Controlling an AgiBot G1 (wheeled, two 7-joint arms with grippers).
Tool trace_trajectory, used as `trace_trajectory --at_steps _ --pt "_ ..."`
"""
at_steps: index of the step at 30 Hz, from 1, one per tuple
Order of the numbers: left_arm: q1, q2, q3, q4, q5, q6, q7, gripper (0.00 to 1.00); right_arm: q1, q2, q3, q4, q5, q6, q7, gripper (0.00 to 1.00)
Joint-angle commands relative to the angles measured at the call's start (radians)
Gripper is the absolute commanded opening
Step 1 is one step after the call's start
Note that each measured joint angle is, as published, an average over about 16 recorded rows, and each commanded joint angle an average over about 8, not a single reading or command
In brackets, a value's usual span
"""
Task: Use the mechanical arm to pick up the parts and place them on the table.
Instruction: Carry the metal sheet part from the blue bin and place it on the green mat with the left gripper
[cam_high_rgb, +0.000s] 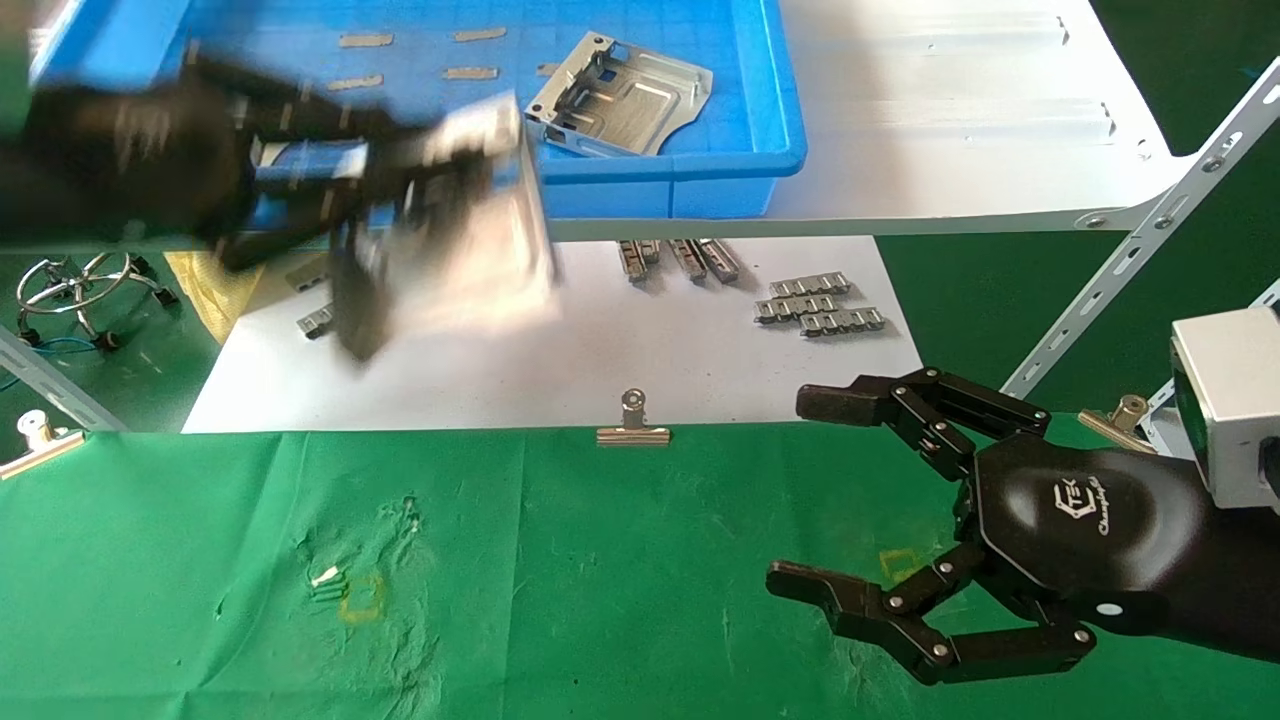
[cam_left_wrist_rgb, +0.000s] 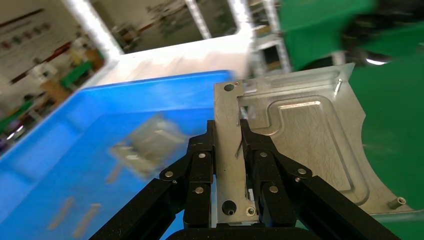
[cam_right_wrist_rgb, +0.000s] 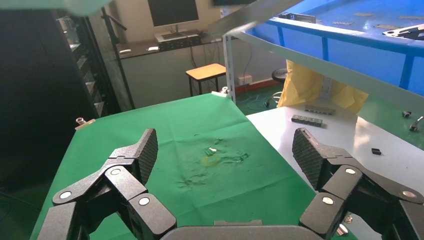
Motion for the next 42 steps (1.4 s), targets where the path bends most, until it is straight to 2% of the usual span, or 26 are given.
trace_trajectory --at_steps 1,5,9,14,19,22,24,27,30,32,42 --pt "0.070 -0.064 0.029 -0.128 -0.081 -0.002 -0.001 0.00 0.000 0.000 0.000 0.000 0.000 0.000 0.000 1.00" --pt "0.143 -0.150 0.097 -0.177 -0.080 -0.014 0.091 0.00 0.000 0.000 0.000 0.000 0.000 0.000 0.000 1.00" --pt "0.198 -0.183 0.165 -0.151 -0.029 -0.019 0.214 0.00 0.000 0.000 0.000 0.000 0.000 0.000 0.000 1.00" --pt "0.242 -0.167 0.234 -0.066 0.020 -0.025 0.336 0.00 0.000 0.000 0.000 0.000 0.000 0.000 0.000 1.00" --pt "0.270 -0.124 0.254 0.059 0.012 -0.038 0.415 0.03 0.000 0.000 0.000 0.000 0.000 0.000 0.000 1.00" --pt "0.279 -0.102 0.256 0.122 0.005 -0.043 0.461 0.15 0.000 0.000 0.000 0.000 0.000 0.000 0.000 1.00" --pt "0.279 -0.090 0.260 0.155 0.007 -0.043 0.489 0.27 0.000 0.000 0.000 0.000 0.000 0.000 0.000 1.00" --pt "0.273 -0.074 0.268 0.191 0.019 -0.045 0.527 0.60 0.000 0.000 0.000 0.000 0.000 0.000 0.000 1.00" --pt "0.258 -0.057 0.282 0.211 0.039 -0.049 0.566 0.86 0.000 0.000 0.000 0.000 0.000 0.000 0.000 1.00" --pt "0.245 -0.044 0.291 0.222 0.056 -0.054 0.589 0.99 0.000 0.000 0.000 0.000 0.000 0.000 0.000 1.00" --pt "0.175 0.019 0.315 0.310 0.097 -0.054 0.623 1.00 0.000 0.000 0.000 0.000 0.000 0.000 0.000 1.00"
